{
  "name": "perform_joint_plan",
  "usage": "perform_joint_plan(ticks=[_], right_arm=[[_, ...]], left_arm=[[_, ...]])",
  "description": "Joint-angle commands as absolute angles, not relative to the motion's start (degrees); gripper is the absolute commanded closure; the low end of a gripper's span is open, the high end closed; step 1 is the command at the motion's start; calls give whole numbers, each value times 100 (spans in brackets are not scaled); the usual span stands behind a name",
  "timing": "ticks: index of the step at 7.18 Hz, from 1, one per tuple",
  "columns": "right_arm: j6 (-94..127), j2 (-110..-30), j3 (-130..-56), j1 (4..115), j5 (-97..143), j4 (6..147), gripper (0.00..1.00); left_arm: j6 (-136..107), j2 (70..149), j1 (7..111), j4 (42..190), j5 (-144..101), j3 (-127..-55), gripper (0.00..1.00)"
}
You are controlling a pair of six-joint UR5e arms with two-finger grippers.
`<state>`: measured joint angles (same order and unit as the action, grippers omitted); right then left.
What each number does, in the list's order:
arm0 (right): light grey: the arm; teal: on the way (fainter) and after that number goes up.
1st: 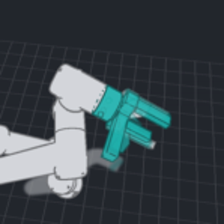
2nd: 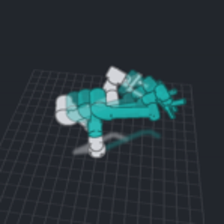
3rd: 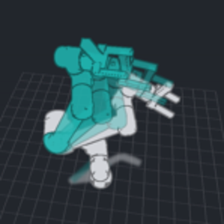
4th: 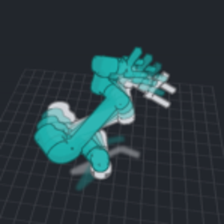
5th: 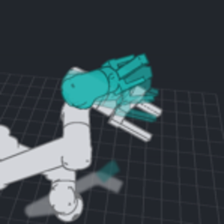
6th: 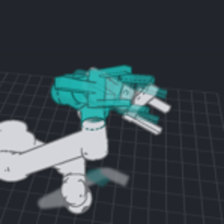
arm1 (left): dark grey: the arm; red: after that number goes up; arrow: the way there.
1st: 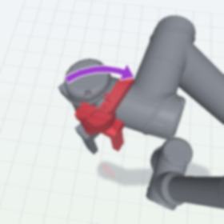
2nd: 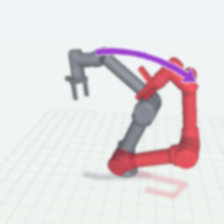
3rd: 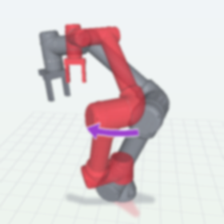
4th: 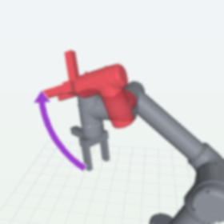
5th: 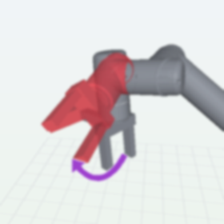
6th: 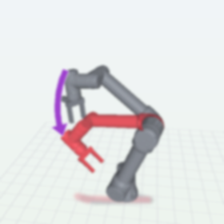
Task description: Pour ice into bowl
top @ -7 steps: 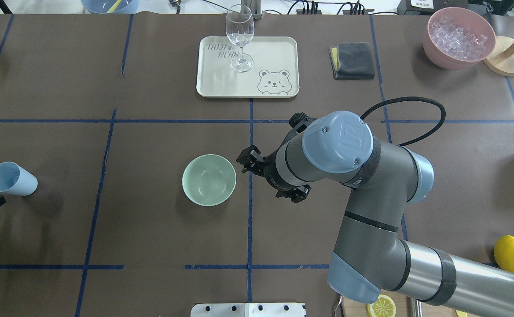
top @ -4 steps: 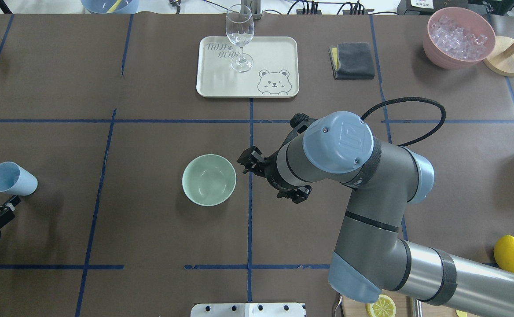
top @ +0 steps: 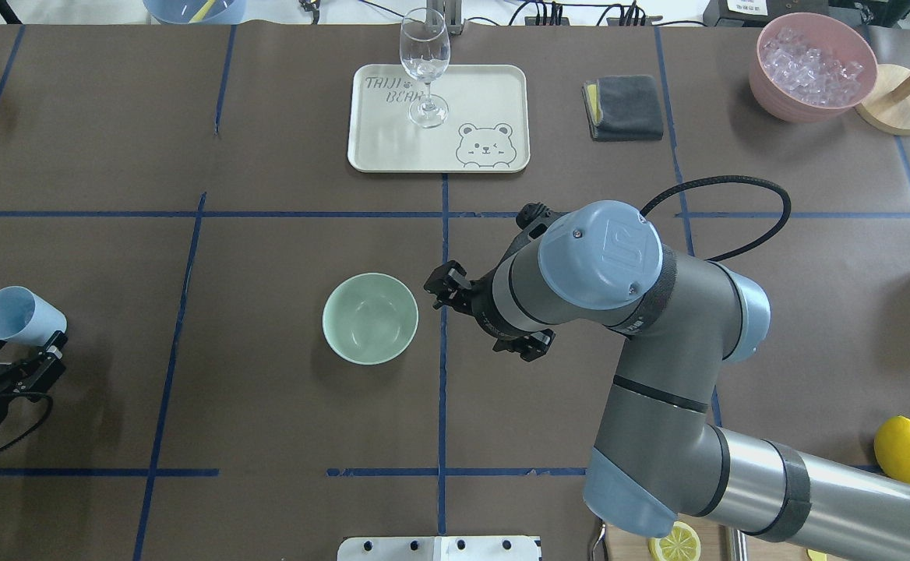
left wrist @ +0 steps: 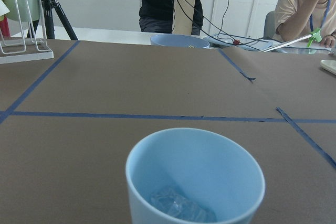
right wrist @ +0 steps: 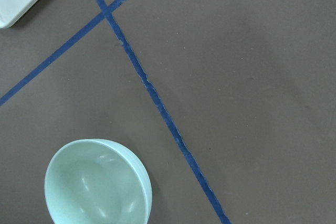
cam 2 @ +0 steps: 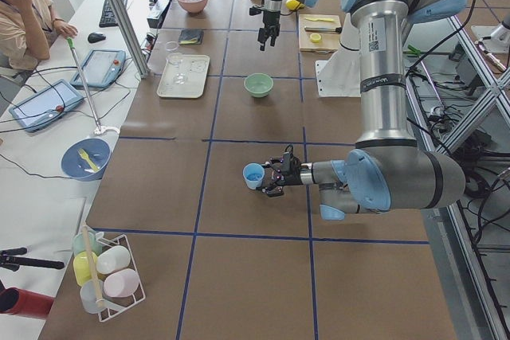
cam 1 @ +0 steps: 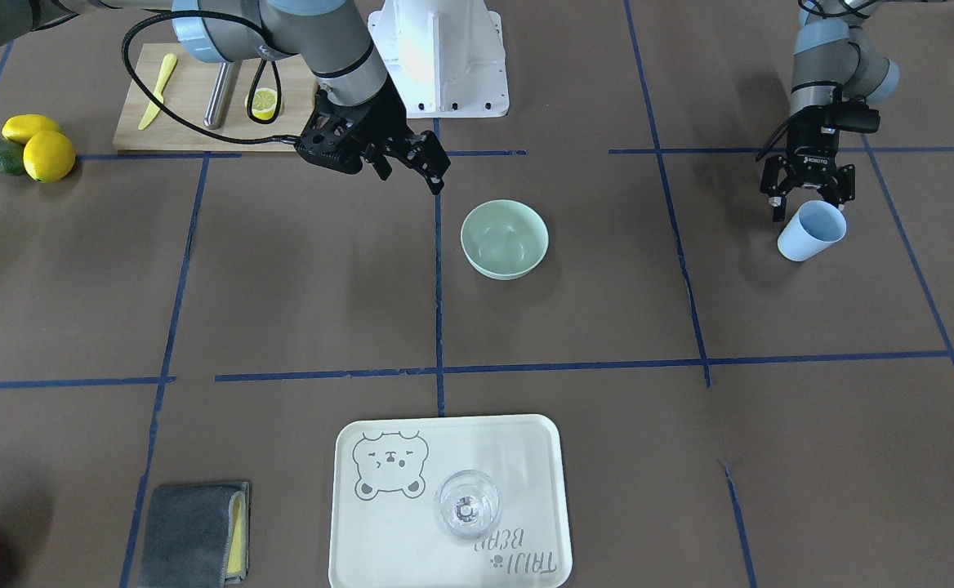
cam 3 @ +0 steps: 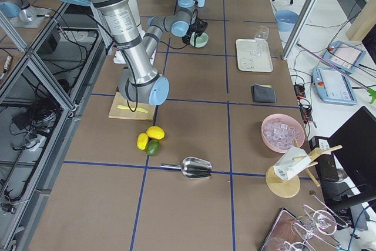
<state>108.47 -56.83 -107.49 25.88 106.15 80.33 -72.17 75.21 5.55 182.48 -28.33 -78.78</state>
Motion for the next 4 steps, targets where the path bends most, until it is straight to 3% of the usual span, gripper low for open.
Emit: perform_joint_plan(ticks=[1, 4], right_arm=[[10854, -5704, -10749, 2532, 10582, 8033, 0], [10854, -5704, -10740, 2523, 10582, 8033, 0]], left_arm=[[-6937, 7620, 562, 18246, -2455, -7744, 4], [-6917, 7716, 571, 18229, -2250, -7717, 2]])
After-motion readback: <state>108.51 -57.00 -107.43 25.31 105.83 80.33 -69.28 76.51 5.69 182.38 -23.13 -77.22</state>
